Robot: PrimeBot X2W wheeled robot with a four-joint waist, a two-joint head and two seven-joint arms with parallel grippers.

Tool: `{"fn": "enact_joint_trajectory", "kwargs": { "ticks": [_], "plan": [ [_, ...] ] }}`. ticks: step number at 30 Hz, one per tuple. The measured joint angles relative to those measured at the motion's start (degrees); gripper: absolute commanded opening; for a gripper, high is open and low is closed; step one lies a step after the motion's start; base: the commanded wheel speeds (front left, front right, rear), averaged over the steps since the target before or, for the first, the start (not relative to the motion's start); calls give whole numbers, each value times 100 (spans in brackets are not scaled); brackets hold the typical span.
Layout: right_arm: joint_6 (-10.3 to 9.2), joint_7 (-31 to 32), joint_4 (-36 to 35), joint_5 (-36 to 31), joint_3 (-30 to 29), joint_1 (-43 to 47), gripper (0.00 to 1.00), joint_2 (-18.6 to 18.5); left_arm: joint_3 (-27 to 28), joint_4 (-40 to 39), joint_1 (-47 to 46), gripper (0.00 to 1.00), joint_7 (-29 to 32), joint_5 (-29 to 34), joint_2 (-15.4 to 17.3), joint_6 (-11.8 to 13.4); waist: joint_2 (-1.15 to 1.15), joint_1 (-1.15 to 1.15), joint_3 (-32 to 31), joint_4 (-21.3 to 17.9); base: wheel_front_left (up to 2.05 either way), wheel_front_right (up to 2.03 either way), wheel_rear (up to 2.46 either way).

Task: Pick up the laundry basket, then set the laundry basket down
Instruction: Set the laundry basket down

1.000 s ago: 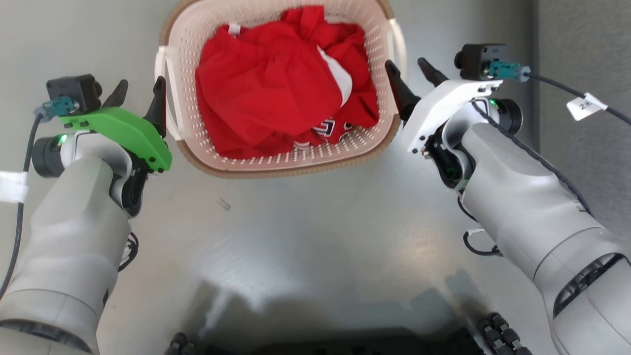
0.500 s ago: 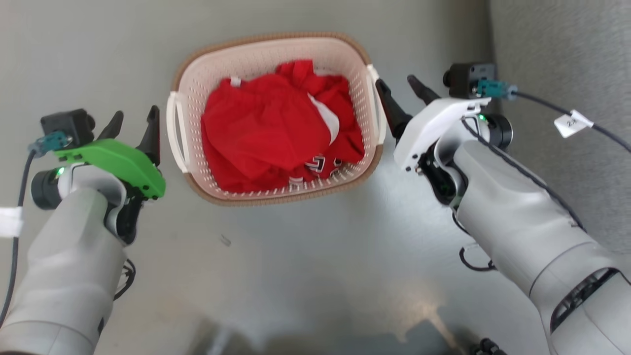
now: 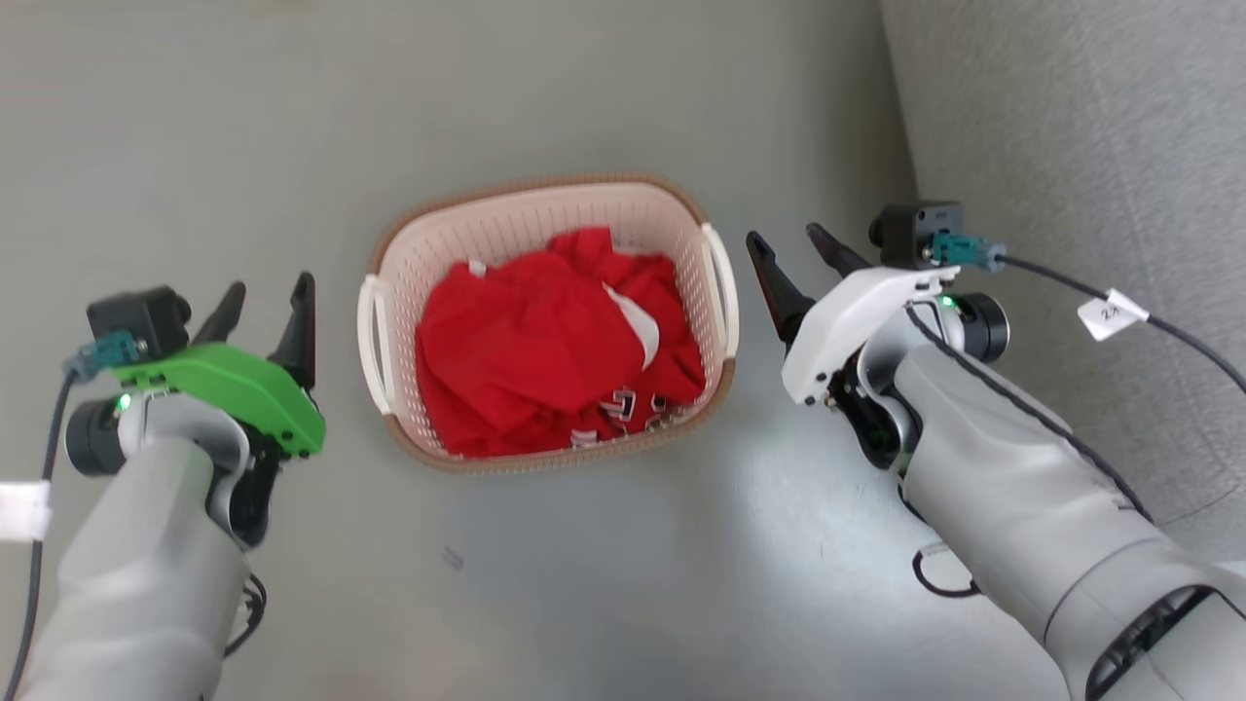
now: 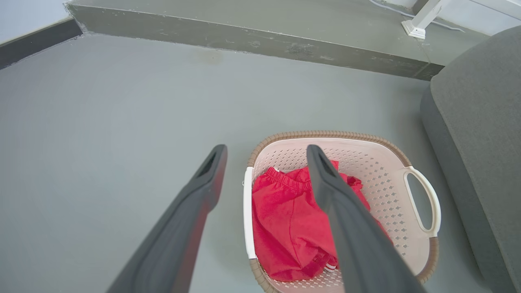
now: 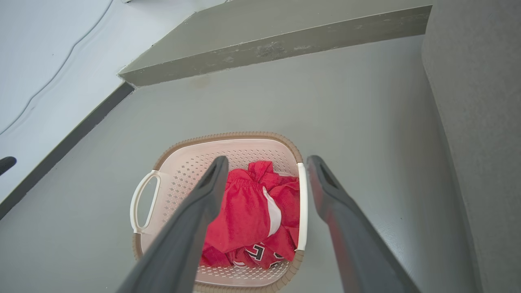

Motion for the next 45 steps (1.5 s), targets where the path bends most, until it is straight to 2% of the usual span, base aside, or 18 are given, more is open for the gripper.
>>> {"fn": "enact_joint_trajectory", "kwargs": {
  "ticks": [4, 12, 18, 20, 26, 32, 45],
  "plan": [
    [-16, 0, -130, -149, -119, 172, 100, -30, 113, -156, 254, 100, 0, 76, -5, 0, 0, 0, -295, -5, 0, 0, 0],
    [-202, 0, -435, -450, -463, 528, 100, -209, 341, -512, 792, 100, 0, 310, -57, 42, 0, 0, -892, -3, 0, 0, 0],
    [-200, 0, -628, -692, -461, 1047, 100, -227, 397, -783, 1122, 100, 1, 501, -158, 80, 0, 0, -1320, 9, 0, 0, 0],
    [-212, 0, -848, -802, -587, 1198, 100, -227, 535, -989, 1278, 100, 1, 606, -158, 163, 0, 0, -1514, 20, 0, 0, 0],
    [-404, 0, -1454, -1063, -994, 1317, 100, -268, 1003, -1582, 1561, 100, 0, 736, -100, 313, 0, 0, -1833, 2, 0, 0, 0],
    [-559, 0, -2065, -1412, -1464, 1651, 100, -511, 1270, -2194, 1863, 100, 0, 1000, -120, 403, 0, 0, -2049, -47, 0, 0, 0],
    [-658, -1, -3285, -2182, -2135, 2480, 100, -538, 1903, -3429, 2548, 100, -16, 1619, -253, 595, 0, 0, -2205, 8, 0, 0, 0]
  ]
}}
